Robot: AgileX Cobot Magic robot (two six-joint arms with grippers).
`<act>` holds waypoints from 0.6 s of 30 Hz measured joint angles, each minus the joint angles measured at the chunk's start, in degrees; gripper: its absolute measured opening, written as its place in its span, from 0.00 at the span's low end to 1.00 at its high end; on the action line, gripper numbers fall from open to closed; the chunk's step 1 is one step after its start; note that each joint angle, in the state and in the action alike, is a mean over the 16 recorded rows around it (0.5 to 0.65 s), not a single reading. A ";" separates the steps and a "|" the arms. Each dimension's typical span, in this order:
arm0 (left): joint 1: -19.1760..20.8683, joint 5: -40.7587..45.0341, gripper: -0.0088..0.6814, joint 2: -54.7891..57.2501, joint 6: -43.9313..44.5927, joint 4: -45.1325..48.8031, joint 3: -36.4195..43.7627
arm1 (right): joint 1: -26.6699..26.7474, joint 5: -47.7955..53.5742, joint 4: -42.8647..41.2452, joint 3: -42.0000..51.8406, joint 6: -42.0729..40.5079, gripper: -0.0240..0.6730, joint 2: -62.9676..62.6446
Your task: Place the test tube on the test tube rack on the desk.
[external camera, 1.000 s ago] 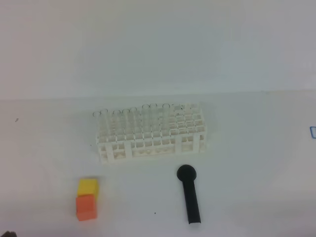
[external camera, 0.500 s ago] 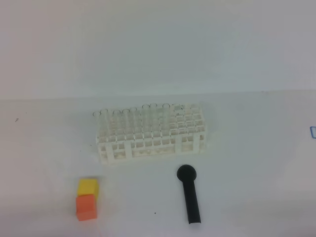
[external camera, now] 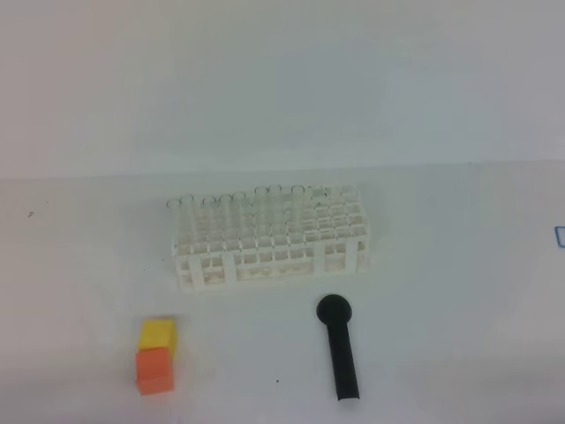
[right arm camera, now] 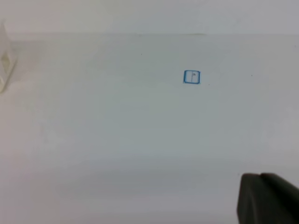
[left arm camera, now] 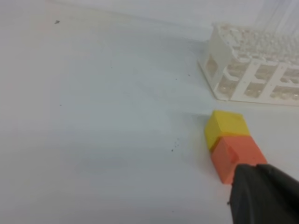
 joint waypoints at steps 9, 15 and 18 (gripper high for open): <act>2.08 -0.09 0.01 -0.07 0.01 0.02 0.12 | 0.00 0.00 -0.04 0.00 0.00 0.03 0.00; 3.49 -0.09 0.01 -0.07 0.01 0.07 0.12 | 0.00 0.00 -0.11 0.00 0.00 0.03 0.00; 4.04 -0.09 0.01 -0.07 0.01 0.15 0.12 | 0.00 0.00 -0.15 0.00 0.00 0.03 0.00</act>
